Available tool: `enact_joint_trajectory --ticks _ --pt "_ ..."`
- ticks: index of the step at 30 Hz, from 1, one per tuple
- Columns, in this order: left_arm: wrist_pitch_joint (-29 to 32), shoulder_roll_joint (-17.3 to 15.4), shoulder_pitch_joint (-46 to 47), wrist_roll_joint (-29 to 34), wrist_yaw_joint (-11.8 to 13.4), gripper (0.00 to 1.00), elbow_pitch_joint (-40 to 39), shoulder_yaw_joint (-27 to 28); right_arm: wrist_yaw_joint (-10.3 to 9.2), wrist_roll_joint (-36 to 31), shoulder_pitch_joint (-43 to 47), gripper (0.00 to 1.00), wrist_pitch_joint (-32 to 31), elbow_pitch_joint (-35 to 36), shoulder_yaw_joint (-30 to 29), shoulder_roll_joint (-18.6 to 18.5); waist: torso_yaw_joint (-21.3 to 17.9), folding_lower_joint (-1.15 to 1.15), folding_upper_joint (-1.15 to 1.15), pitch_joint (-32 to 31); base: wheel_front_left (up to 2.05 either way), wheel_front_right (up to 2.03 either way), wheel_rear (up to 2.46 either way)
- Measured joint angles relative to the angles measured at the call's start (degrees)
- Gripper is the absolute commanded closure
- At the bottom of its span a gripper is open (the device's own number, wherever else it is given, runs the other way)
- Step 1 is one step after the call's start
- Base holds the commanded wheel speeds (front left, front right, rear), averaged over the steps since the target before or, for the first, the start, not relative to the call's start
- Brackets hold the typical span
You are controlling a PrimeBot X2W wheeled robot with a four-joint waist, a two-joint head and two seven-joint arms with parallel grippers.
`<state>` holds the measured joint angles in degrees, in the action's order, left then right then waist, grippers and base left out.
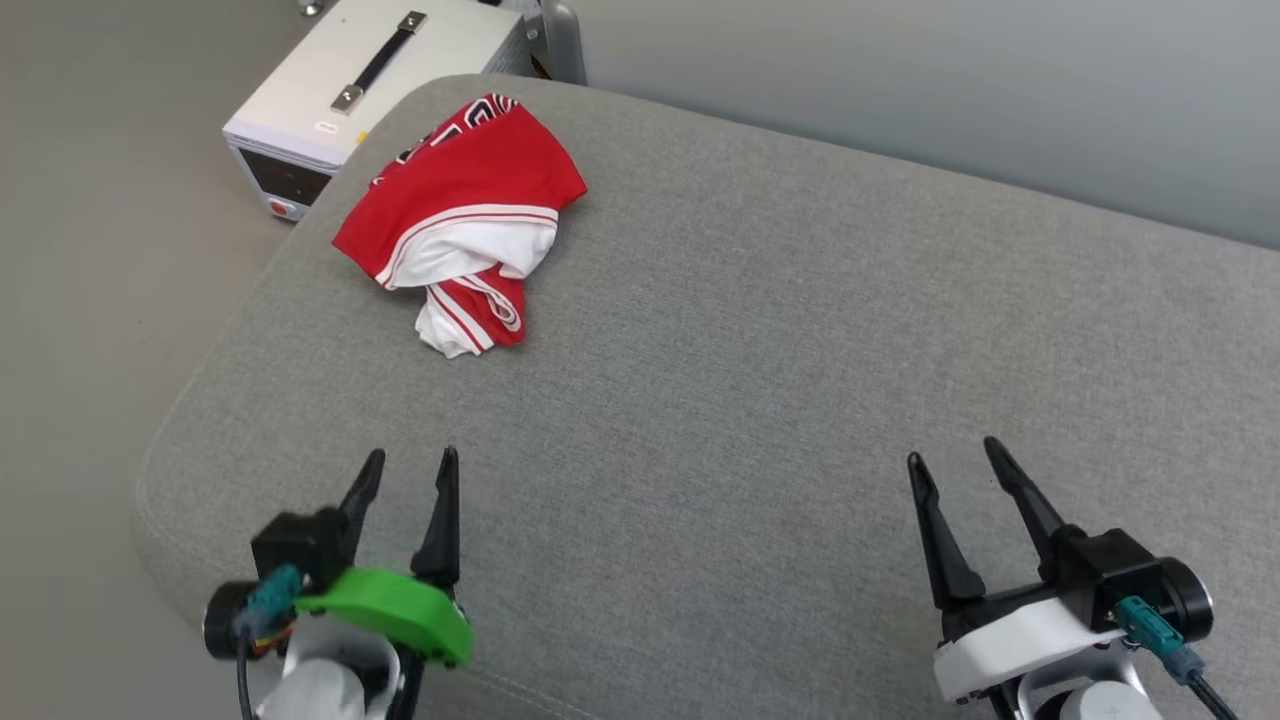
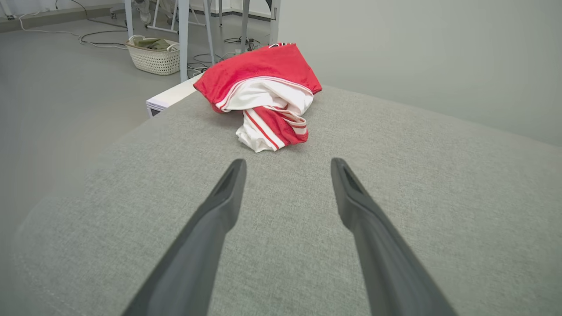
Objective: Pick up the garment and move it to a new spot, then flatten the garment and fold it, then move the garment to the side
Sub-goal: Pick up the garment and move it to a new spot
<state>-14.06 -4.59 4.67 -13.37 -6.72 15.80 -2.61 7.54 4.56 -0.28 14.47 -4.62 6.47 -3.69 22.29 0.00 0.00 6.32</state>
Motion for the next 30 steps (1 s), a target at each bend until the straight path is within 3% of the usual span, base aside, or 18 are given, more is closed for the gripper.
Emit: enact_joint_trajectory --ticks 9,18,24,30 --pt "16.68 -9.66 22.8 -5.84 -0.37 0.0 7.37 -4.31 0.0 -0.89 -4.19 0.0 0.0 4.15 0.09 -3.15 -3.28 0.0 0.0 7.9 0.0 0.0 0.0" --pt "37.3 -21.95 40.61 -15.29 -0.62 0.0 14.51 -10.18 0.0 -1.36 -8.42 0.0 0.25 6.35 1.12 -4.31 -7.78 0.01 0.0 16.9 0.0 0.0 0.0" --pt "43.4 -28.1 46.25 -19.62 -0.6 0.0 18.96 -11.48 0.0 -1.36 -9.95 0.0 0.25 6.64 2.07 -4.1 -11.44 0.01 0.0 21.23 0.0 0.0 0.0" --pt "46.35 -31.22 48.8 -21.52 -0.6 0.0 21.27 -12.9 0.0 -1.36 -10.79 0.0 0.25 6.69 2.1 -3.94 -14.51 0.01 0.01 24.9 0.0 0.0 0.0"
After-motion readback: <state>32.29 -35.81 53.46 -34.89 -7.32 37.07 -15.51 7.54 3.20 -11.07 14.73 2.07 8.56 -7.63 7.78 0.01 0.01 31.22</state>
